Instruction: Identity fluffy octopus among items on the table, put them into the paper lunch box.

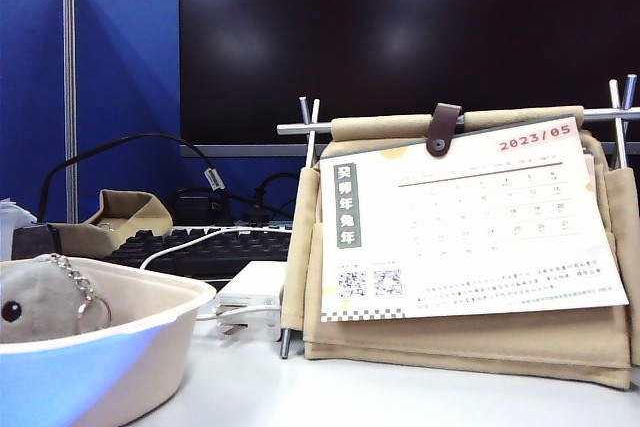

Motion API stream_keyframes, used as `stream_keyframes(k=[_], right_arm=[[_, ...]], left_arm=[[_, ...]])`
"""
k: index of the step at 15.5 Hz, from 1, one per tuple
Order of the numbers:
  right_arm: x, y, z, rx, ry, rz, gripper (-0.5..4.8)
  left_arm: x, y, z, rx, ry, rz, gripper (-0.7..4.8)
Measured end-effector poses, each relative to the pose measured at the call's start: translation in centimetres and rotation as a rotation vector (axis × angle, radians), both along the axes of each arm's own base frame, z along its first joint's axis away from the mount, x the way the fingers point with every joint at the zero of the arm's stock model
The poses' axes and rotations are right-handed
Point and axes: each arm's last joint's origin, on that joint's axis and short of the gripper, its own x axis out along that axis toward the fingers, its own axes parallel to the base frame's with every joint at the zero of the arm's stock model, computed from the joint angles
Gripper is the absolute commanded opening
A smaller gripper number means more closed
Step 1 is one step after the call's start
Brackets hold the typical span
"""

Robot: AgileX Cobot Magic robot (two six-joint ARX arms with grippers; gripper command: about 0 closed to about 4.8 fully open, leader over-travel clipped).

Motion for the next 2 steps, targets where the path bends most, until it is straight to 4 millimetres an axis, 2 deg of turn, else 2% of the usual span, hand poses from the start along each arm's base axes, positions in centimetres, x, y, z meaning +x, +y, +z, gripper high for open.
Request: stream_keyframes(k=[2], right_arm=[[0.00, 0.00, 0.00, 0.000, 0.000, 0.000, -0.06]], left_arm=[[0.00, 0.00, 0.00, 0.000, 0.000, 0.000, -0.05]])
